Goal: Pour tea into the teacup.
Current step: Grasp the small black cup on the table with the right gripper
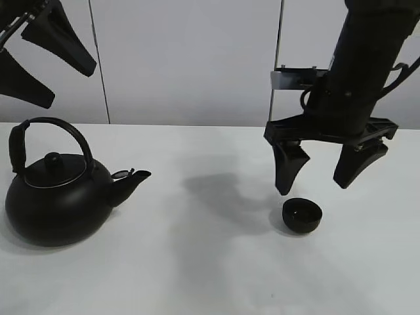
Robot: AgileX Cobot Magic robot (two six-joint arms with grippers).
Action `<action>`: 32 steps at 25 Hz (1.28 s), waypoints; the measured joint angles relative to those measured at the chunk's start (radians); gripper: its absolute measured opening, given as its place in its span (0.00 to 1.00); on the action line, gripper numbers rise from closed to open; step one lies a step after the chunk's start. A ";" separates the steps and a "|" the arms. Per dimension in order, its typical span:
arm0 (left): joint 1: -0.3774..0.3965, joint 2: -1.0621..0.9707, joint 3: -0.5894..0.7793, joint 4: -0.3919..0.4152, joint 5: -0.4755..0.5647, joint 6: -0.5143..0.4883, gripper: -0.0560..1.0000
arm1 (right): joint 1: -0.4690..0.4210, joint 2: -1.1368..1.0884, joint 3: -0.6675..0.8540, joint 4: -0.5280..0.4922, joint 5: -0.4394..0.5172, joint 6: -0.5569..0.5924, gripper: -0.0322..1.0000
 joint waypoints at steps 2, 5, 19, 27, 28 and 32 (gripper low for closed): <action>0.000 0.000 0.000 0.000 0.000 0.000 0.56 | 0.018 0.022 -0.001 0.000 -0.015 0.000 0.62; 0.000 0.000 0.000 0.000 -0.001 0.000 0.56 | 0.023 0.055 -0.001 -0.001 -0.023 0.011 0.62; 0.000 0.000 0.000 0.000 -0.006 0.000 0.56 | 0.024 0.101 -0.002 -0.058 -0.078 0.053 0.62; 0.000 0.000 0.000 0.000 -0.006 0.000 0.56 | 0.024 0.149 -0.002 -0.048 -0.103 0.061 0.60; 0.000 0.000 0.000 0.000 -0.006 0.000 0.56 | 0.024 0.149 -0.002 -0.048 -0.103 0.066 0.58; 0.000 0.000 0.000 0.000 -0.006 0.000 0.56 | 0.024 0.149 -0.003 -0.048 -0.103 0.085 0.42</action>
